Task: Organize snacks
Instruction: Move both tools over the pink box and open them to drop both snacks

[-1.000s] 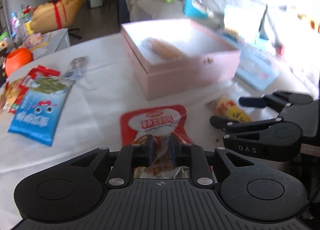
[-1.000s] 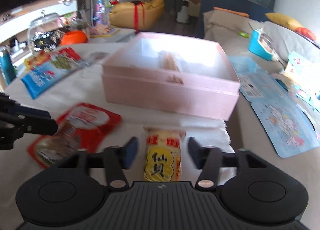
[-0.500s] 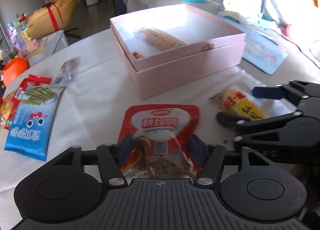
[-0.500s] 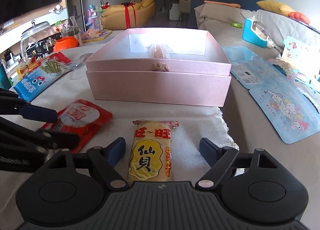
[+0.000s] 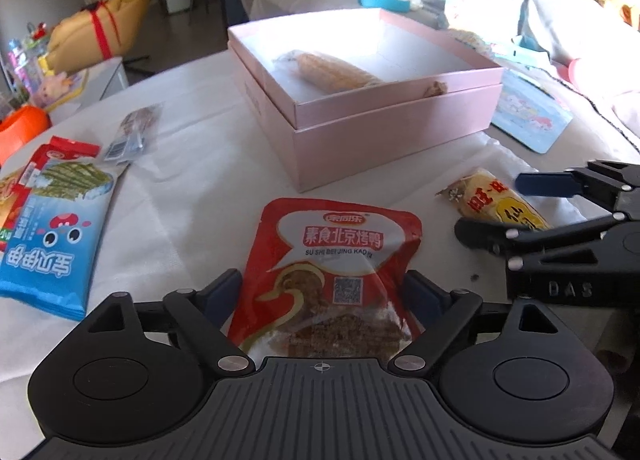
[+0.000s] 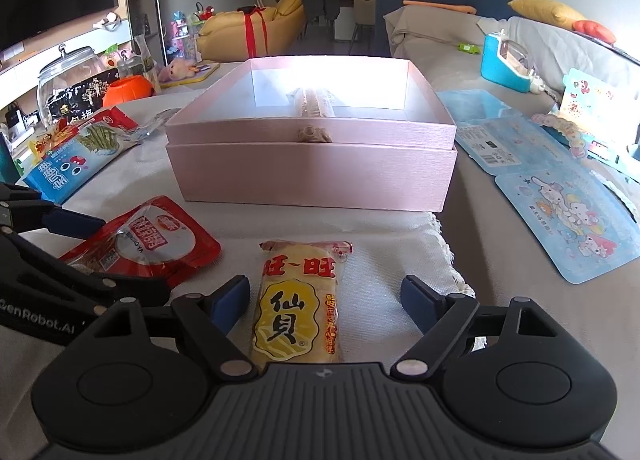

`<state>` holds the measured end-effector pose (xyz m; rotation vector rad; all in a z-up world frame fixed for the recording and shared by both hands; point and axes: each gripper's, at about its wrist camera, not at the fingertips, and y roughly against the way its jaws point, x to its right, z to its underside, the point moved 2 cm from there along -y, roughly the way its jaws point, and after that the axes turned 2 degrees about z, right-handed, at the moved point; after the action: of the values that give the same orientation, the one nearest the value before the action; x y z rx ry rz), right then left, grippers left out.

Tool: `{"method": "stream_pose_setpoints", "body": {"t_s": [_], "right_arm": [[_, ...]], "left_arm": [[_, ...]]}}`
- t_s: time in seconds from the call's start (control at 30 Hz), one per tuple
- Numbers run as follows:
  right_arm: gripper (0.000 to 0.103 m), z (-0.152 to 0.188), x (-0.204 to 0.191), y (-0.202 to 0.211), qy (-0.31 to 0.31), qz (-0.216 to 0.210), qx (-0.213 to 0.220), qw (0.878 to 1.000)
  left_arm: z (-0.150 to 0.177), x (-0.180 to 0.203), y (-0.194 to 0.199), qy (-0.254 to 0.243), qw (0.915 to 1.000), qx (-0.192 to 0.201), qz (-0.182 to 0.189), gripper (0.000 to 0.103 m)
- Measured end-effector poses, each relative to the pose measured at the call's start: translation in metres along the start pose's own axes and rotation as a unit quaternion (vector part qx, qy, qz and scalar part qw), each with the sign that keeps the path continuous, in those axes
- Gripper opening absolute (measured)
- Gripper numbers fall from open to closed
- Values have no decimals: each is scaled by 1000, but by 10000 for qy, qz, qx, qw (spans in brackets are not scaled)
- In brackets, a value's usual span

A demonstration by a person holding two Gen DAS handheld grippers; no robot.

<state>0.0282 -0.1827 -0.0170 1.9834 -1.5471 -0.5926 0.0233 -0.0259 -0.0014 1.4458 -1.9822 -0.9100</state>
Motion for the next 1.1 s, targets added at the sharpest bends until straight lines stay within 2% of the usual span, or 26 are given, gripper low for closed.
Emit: {"method": "stream_pose_setpoints", "body": {"t_s": [0.03,0.1,0.13,0.27,0.4,0.5,0.57,0.6,0.63,0.7,0.73,0.8,0.9,1.0,1.1], "right_arm": [[72,0,-1,2,33,-10,29,10000],[39,2,-6,7,246,-45,64,9997],[36,2,-8,10,317,-64,46,9995],[35,-3,-8,22,297,-311,62,9991],[35,-20,-3,41,183,-480,345,9981],[35,-44,5,62,102,-655,730,9951],[35,-69,11,74,39,-692,988,9927],[35,-85,15,78,30,-712,1109,9913],[35,-104,17,81,46,-709,1231,9899],[37,-142,24,77,-17,-575,1367,9889],[42,-159,28,72,-93,-531,1378,9890],[79,-191,37,48,-92,-430,1266,9910],[80,-204,51,13,-298,75,837,9960],[79,-180,56,6,-377,-170,638,9971],[79,-158,49,3,-211,-195,486,9984]], "left_arm": [[2,-1,3,43,10000,65,36,84],[8,-3,11,140,9996,220,105,76],[10,-4,15,190,9994,273,127,74],[14,-7,30,244,9981,533,161,72],[3,-7,53,295,9951,909,266,70],[-21,-10,76,363,9894,1335,433,70],[-50,-13,89,409,9836,1678,521,70],[-67,-15,91,450,9802,1838,581,73],[-86,-19,90,523,9763,1981,698,81],[-120,-32,69,754,9718,1966,1066,85],[-136,-41,47,971,9725,1680,1288,82],[-149,-53,9,1345,9715,1242,1508,75],[-141,-63,-4,1466,9689,1454,1365,73],[-112,-83,11,1584,9657,1691,1174,74],[-72,-111,31,1729,9669,1840,377,74]]}}
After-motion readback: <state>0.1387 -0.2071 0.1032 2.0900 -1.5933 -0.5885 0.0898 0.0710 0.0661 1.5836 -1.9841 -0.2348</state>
